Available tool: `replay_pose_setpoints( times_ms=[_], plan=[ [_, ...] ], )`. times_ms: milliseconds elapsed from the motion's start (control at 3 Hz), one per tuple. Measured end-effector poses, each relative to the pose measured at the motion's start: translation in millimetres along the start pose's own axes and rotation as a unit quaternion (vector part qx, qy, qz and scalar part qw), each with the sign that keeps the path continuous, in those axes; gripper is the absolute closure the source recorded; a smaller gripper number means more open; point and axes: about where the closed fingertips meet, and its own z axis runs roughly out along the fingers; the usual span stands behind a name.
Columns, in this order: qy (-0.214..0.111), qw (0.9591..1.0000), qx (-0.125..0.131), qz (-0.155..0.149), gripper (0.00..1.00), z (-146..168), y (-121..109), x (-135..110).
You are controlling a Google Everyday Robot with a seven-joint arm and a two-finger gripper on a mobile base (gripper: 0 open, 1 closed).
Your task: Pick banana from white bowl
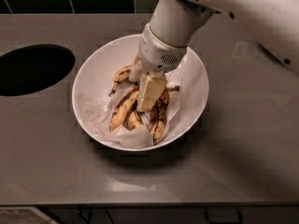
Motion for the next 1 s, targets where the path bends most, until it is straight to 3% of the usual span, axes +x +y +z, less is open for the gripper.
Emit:
replay_pose_setpoints(
  times_ms=[667,1000],
  plan=[
    [0.000,0.9999,-0.009,0.007,0.37,14.3,1.8,5.8],
    [0.000,0.9999,-0.011,0.008,0.56,16.7,2.4,7.3]
  ],
)
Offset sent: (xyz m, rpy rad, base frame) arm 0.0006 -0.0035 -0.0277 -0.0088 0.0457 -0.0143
